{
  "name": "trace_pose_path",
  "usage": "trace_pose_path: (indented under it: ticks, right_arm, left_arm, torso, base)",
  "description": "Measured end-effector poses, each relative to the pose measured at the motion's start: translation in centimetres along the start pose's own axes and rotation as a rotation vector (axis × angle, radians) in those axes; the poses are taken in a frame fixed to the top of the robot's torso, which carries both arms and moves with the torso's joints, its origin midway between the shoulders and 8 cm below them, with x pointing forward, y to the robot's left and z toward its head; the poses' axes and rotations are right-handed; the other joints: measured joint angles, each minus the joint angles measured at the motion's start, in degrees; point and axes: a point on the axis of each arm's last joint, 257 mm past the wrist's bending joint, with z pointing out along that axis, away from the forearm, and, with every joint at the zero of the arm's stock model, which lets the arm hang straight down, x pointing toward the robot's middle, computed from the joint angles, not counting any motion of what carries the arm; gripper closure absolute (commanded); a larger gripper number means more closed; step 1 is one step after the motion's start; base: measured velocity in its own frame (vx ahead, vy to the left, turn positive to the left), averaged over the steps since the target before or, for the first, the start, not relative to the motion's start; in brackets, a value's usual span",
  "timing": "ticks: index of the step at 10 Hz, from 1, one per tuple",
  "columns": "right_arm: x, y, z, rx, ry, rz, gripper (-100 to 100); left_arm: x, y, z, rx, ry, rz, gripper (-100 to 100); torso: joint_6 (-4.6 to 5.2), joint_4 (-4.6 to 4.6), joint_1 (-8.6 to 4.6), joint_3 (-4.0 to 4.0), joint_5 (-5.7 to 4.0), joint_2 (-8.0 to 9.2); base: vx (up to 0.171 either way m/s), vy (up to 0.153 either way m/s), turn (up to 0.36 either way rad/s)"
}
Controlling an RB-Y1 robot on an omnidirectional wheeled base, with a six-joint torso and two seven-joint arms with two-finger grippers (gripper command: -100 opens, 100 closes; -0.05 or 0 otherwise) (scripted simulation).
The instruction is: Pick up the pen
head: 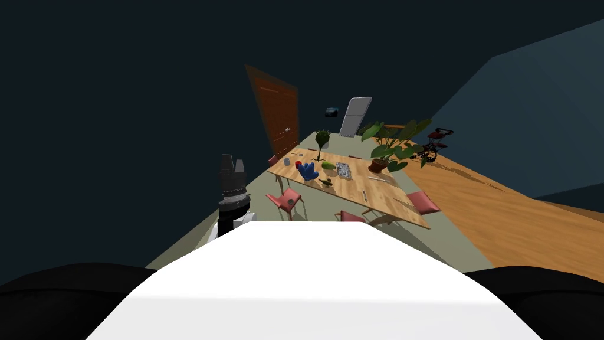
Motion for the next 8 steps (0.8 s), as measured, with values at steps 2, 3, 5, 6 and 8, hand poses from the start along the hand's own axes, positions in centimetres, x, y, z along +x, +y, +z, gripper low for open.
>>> trace_pose_path:
  ticks: [2,3,5,6,8]
  right_arm:
    - [-0.2,-2.4,-0.3,0.045,0.002,-0.019,-100]
    - [-0.8,-4.2,-0.8,0.089,0.002,-0.04,-100]
    - [-3.0,-7.6,-2.1,0.165,-0.006,-0.074,-100]
    - [-4.1,-8.9,-2.8,0.195,-0.012,-0.086,-100]
    - [-7.4,-12.6,-4.6,0.276,-0.031,-0.124,-100]
  left_arm:
    - [0.0,0.0,0.0,0.0,0.0,0.0,0]
    - [0.0,0.0,0.0,0.0,0.0,0.0,0]
    - [0.0,0.0,0.0,0.0,0.0,0.0,0]
    - [0.0,0.0,0.0,0.0,0.0,0.0,0]
    - [0.0,0.0,0.0,0.0,0.0,0.0,0]
  torso:
    - [-0.06,0.0,0.01,-0.01,0.0,-0.02]
    - [-0.06,0.01,0.03,-0.01,0.01,-0.02]
    - [-0.05,0.0,0.03,-0.03,0.01,-0.05]
    - [-0.01,-0.01,0.01,-0.03,0.0,-0.06]
    - [-0.06,-0.01,0.0,-0.06,0.01,-0.12]
  base:
    - [-0.013,0.021,0.259]
    - [-0.009,0.018,0.159]
    - [-0.001,0.019,0.148]
    - [0.002,0.018,0.194]
    - [0.014,0.014,0.21]
